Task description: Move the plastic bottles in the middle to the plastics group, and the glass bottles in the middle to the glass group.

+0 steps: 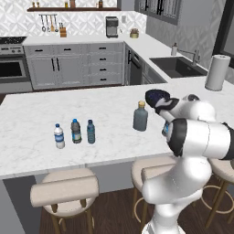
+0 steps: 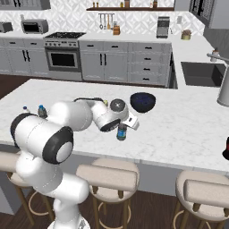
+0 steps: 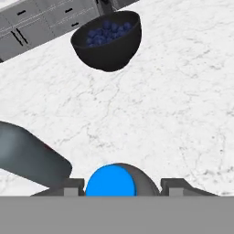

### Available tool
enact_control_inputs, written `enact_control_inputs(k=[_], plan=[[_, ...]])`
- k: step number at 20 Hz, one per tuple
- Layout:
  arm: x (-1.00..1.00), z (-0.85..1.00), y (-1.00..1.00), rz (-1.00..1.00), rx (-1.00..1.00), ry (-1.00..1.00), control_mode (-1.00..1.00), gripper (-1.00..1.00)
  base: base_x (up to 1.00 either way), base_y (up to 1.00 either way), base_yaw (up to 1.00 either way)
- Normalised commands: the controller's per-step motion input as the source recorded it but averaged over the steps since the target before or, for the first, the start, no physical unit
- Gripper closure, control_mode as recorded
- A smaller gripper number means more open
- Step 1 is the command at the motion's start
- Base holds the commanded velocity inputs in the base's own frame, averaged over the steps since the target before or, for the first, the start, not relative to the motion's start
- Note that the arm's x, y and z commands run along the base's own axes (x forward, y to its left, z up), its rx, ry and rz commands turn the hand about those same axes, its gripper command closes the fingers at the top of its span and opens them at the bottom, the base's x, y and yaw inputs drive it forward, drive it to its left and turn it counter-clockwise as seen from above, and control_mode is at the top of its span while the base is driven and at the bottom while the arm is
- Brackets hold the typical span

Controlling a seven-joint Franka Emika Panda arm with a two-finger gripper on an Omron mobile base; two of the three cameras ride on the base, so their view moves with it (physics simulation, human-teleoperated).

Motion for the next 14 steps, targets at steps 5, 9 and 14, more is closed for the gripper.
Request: enact_control_inputs(k=[5, 9, 14], plan=[[-0.12, 0.01, 0.98, 0.17, 0.00, 0.00, -1.00, 1.00, 0.00, 0.00, 0.00], [0.00, 0.00, 1.00, 0.14, 0.00, 0.07, -1.00, 1.00, 0.00, 0.00, 0.00], [0.05, 0.00, 1.00, 0.10, 0.00, 0.08, -1.00, 1.00, 0.00, 0.00, 0.00]])
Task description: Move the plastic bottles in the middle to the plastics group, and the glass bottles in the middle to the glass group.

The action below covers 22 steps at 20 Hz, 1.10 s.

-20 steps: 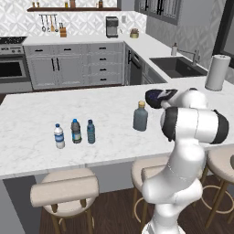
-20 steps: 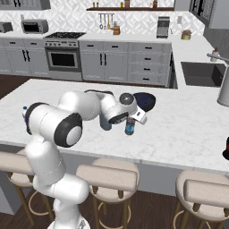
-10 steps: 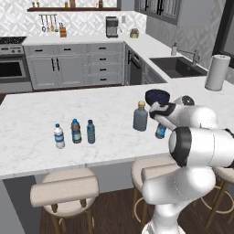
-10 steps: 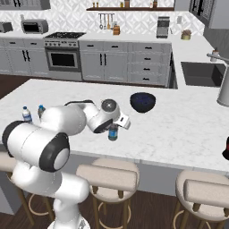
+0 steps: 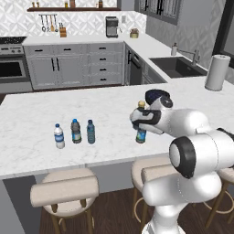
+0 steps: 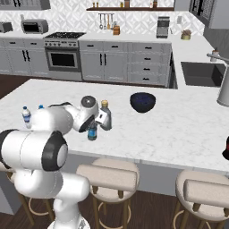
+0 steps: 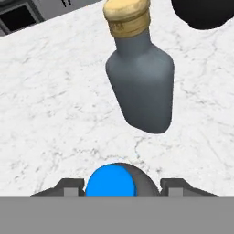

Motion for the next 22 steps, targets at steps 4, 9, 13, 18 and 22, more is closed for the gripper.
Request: enact_control_inputs(k=[4, 9, 13, 18, 22], plan=[[0.11, 0.00, 0.99, 0.08, 0.02, 0.05, -1.00, 1.00, 0.00, 0.00, 0.00], [0.04, -0.01, 1.00, 0.07, 0.00, 0.00, -1.00, 1.00, 0.00, 0.00, 0.00], [0.12, -0.08, 1.00, 0.02, 0.00, 0.00, -1.00, 1.00, 0.00, 0.00, 0.00], [0.03, -0.16, 0.89, 0.00, 0.06, 0.00, -1.00, 1.00, 0.00, 0.00, 0.00], [0.00, -0.20, 0.74, 0.00, 0.08, 0.00, -1.00, 1.00, 0.00, 0.00, 0.00]])
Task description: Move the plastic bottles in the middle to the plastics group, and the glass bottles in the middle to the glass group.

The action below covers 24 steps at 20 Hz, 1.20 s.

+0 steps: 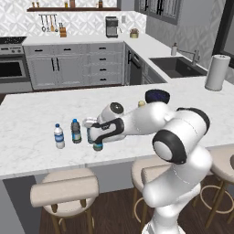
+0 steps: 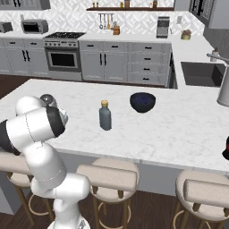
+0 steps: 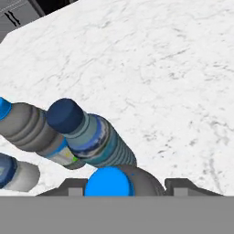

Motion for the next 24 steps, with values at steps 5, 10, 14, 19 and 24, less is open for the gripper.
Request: enact_control_inputs(k=[5, 10, 14, 19, 24], plan=[[0.09, -0.15, 0.58, 0.00, 0.04, -0.03, -1.00, 1.00, 0.00, 0.00, 0.00], [-0.01, -0.04, 0.32, 0.00, 0.03, -0.04, -1.00, 1.00, 0.00, 0.00, 0.00], [-0.34, -0.11, 0.00, -0.06, 0.02, 0.00, -1.00, 1.00, 0.00, 0.00, 0.00], [-0.22, -0.15, 0.00, -0.05, 0.00, -0.04, -1.00, 1.00, 0.00, 0.00, 0.00], [-0.17, -0.18, 0.00, -0.04, 0.00, -0.03, -1.00, 1.00, 0.00, 0.00, 0.00]])
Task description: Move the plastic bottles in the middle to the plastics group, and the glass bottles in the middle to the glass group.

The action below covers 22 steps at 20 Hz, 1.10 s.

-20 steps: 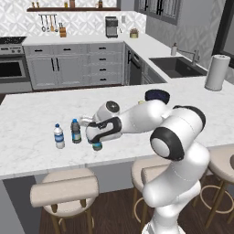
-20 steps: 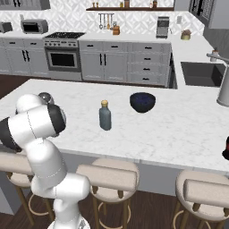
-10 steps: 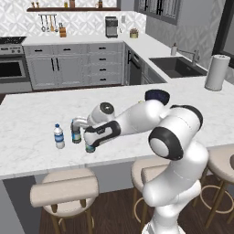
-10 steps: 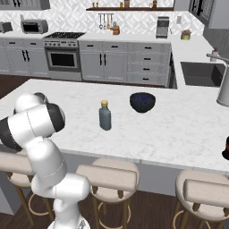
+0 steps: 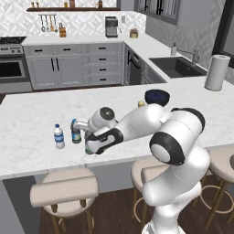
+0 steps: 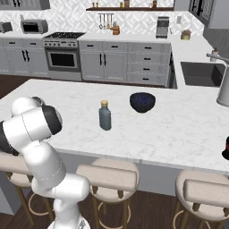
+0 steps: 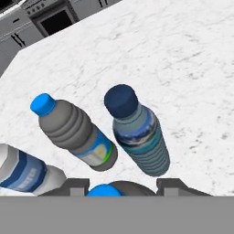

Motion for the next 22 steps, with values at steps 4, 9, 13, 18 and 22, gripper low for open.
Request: enact_control_inputs(k=[4, 9, 13, 18, 22], plan=[[-0.14, -0.25, 0.00, -0.03, 0.00, -0.01, -1.00, -1.00, 0.00, 0.00, 0.00], [-0.03, -0.04, 0.00, -0.01, 0.00, -0.05, -1.00, -1.00, 0.00, 0.00, 0.00], [-0.01, 0.09, 0.00, 0.00, 0.00, -0.02, -1.00, -1.00, 0.00, 0.00, 0.00], [-0.02, 0.40, -0.07, -0.01, 0.02, 0.00, -1.00, -1.00, 0.00, 0.00, 0.00], [-0.11, 0.61, -0.37, -0.03, 0.05, 0.00, -1.00, -1.00, 0.00, 0.00, 0.00]])
